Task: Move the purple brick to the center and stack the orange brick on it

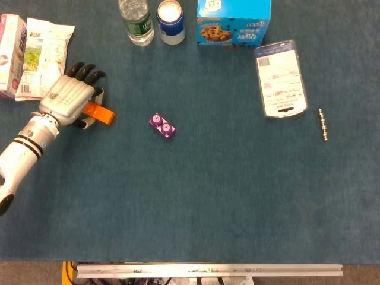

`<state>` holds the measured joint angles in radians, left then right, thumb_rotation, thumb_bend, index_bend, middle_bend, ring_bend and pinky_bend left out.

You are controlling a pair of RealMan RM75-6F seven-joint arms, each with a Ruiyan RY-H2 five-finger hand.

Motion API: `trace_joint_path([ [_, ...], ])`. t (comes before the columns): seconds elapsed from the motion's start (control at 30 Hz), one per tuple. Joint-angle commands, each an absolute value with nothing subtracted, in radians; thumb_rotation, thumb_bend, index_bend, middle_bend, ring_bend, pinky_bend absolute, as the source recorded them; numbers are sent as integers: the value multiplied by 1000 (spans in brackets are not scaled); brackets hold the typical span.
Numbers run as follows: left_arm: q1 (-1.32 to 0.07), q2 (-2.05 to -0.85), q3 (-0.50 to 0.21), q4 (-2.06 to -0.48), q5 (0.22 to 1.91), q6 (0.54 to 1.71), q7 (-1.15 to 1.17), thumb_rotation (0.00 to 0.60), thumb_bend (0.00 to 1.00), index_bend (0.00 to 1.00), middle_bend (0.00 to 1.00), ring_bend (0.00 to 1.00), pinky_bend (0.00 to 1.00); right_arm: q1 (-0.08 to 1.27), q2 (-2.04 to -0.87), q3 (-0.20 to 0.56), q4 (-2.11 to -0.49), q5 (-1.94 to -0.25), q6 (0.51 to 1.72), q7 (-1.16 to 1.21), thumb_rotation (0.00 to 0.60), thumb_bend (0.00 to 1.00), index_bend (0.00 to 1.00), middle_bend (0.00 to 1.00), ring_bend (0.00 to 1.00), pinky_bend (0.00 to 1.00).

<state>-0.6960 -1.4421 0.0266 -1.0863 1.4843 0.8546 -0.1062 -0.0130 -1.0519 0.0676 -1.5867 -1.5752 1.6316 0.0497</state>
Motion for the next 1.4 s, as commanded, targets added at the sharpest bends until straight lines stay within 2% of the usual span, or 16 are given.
trace_joint_path([
  [0.03, -702, -1415, 31, -1124, 1515, 878, -130, 600, 270, 541, 139, 30, 44, -12, -1053, 68, -1587, -1575, 1630, 49, 600, 176, 307, 356, 342, 413],
  [0.33, -742, -1338, 37, -1258, 1611, 930, -177, 600, 269, 541, 137, 30, 44, -11, -1058, 67, -1583, -1575, 1628, 47, 600, 176, 307, 356, 342, 413],
  [0.67, -805, -1320, 20, -1373, 1617, 867, -96, 600, 269, 545, 134, 30, 44, -13, -1062, 66, -1577, -1573, 1629, 51, 600, 177, 307, 356, 343, 413],
  [1.03, -852, -1358, -23, -1380, 1531, 779, 9, 600, 270, 546, 133, 30, 44, -21, -1060, 64, -1566, -1564, 1632, 65, 600, 176, 307, 356, 343, 412],
  [1.4, -866, -1394, -39, -1379, 1466, 751, 79, 600, 270, 546, 134, 30, 44, -30, -1057, 64, -1557, -1562, 1641, 76, 600, 177, 307, 356, 343, 412],
])
